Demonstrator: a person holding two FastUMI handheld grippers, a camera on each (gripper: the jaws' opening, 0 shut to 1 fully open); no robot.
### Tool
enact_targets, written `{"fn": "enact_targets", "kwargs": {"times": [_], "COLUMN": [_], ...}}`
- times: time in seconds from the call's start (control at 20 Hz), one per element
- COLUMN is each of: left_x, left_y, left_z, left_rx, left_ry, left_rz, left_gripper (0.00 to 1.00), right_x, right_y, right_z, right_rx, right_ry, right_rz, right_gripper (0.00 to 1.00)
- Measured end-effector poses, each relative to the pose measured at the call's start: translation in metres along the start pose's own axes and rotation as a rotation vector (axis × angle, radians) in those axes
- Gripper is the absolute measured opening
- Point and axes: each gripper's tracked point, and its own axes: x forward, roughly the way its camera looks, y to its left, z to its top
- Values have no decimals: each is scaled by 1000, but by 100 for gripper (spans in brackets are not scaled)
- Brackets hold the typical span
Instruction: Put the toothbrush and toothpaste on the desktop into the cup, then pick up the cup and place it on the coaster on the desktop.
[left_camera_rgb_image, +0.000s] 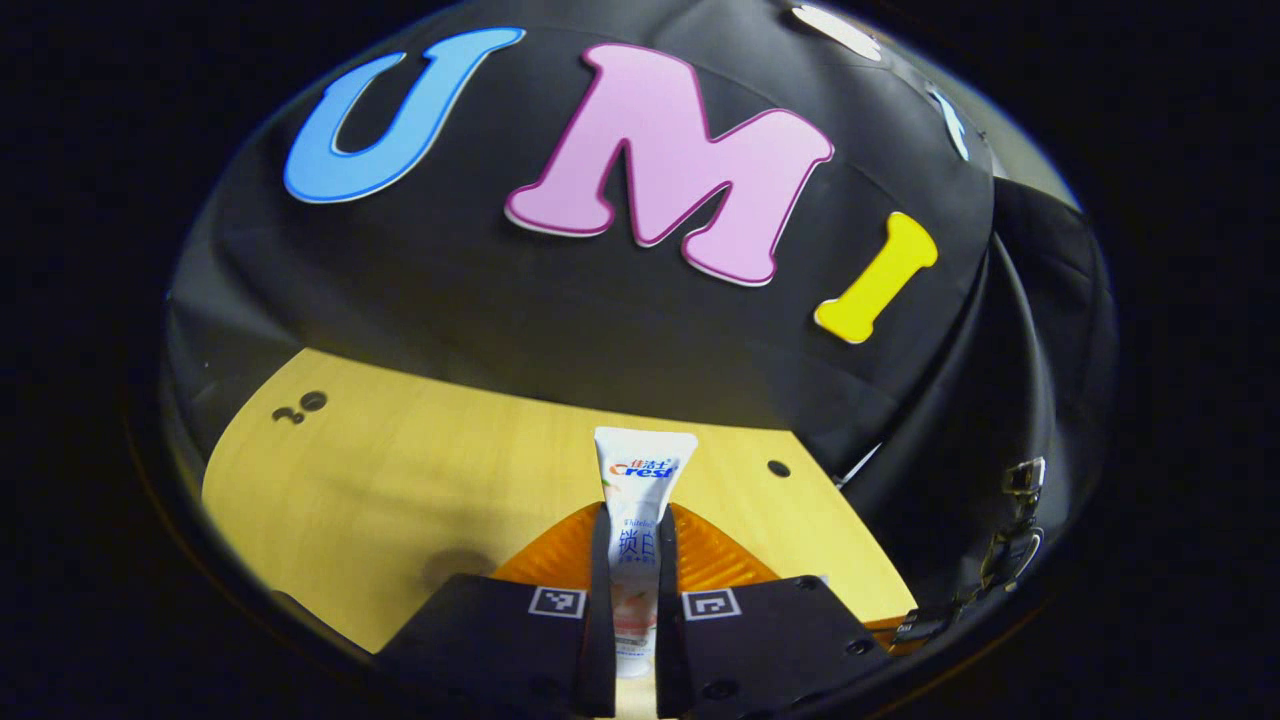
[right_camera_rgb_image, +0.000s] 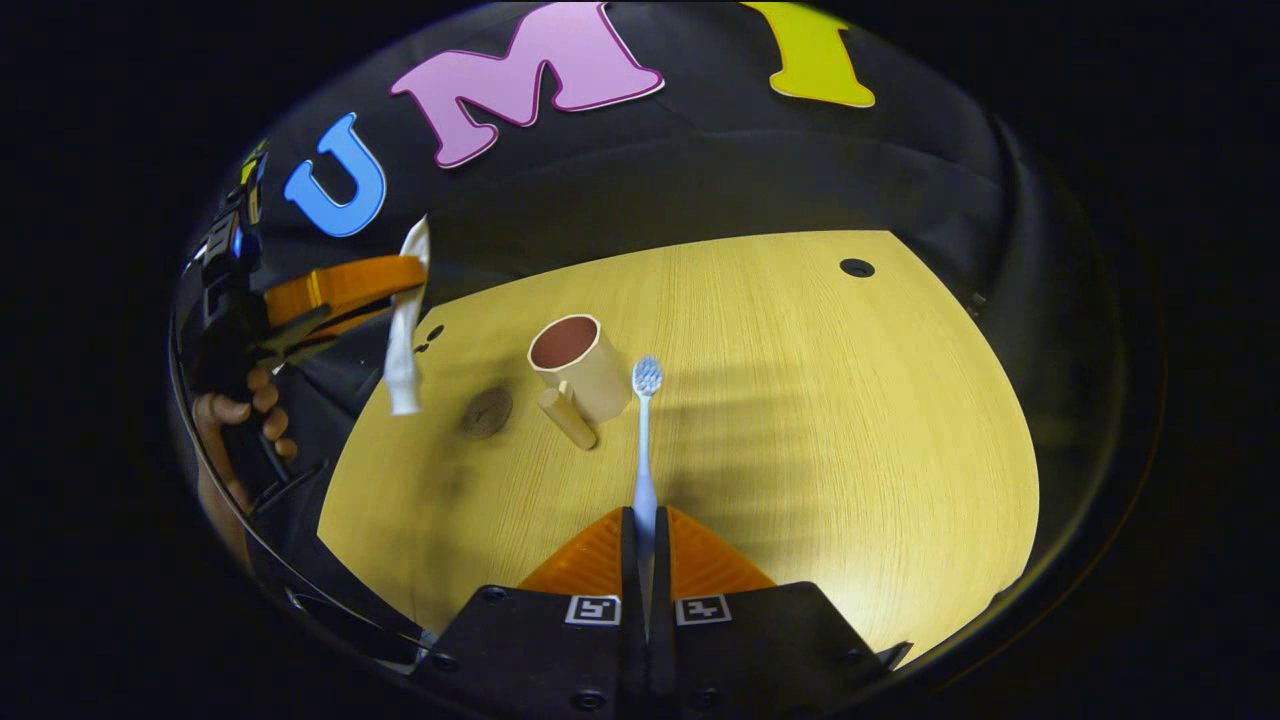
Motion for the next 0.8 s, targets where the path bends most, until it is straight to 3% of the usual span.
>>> {"fn": "enact_targets", "kwargs": {"times": [0.45,0.8], "left_x": [95,113], "left_y": [-32,-21], "left_z": [20,-13], "left_rx": [-12,33], "left_ry": [-197,-242], "left_rz": [-132,-174], "left_gripper": [21,21], "right_x": [14,32], "right_y": [-10,-5], "right_z": [5,7], "right_rx": [-27,-55], "right_ry": [9,12], "right_rz": [36,71], "right_gripper": [5,5]}}
